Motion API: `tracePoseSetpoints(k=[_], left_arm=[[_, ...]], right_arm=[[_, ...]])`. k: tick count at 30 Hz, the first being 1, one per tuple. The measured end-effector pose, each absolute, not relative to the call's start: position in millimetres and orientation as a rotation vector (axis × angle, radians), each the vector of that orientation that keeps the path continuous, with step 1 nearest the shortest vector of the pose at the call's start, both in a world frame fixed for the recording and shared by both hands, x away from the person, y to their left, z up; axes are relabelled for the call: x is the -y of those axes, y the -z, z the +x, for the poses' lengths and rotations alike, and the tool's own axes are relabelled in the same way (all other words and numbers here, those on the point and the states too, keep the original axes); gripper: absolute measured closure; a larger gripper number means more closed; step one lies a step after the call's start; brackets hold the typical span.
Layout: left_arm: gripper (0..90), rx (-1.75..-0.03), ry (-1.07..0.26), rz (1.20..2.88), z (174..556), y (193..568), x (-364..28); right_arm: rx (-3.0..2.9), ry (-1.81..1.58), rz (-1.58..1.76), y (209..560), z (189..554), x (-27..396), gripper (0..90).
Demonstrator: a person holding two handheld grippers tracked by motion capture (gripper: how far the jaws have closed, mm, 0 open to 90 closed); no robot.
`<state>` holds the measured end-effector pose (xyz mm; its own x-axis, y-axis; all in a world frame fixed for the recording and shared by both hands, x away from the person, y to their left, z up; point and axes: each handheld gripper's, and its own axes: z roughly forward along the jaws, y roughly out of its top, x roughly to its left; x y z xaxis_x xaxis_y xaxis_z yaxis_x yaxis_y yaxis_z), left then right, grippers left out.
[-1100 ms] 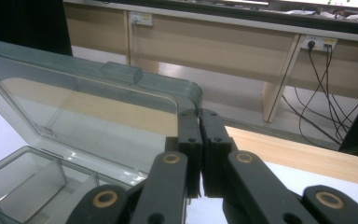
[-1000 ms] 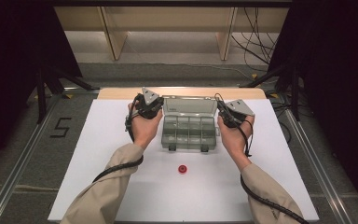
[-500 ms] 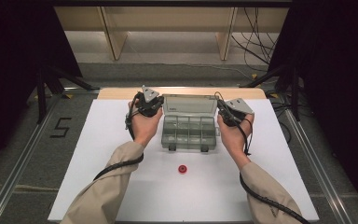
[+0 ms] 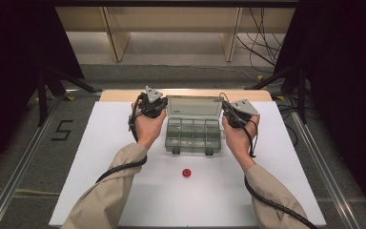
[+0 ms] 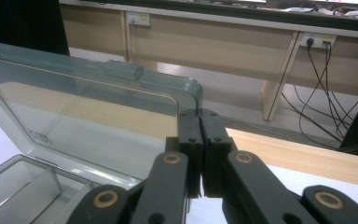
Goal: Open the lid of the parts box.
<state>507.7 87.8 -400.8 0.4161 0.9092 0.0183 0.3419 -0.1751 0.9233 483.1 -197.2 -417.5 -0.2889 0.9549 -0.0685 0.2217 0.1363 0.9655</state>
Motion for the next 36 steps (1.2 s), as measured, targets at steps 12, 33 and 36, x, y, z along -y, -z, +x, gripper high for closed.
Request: tracePoseSetpoints(k=[12, 33, 36], left_arm=[[86.8, -1.105, -0.742, 1.728, 513.5, 399.4, -87.8], [86.8, -1.119, -0.733, 1.729, 523.8, 398.4, -87.2], [86.8, -1.120, -0.731, 1.728, 525.2, 398.5, -87.2]], right_arm=[[-1.642, -1.211, 1.159, 417.5, 487.0, 196.9, 89.0], [-1.642, -1.212, 1.168, 416.7, 493.6, 196.9, 88.9], [-1.635, -1.216, 1.168, 417.0, 494.9, 196.5, 88.9]])
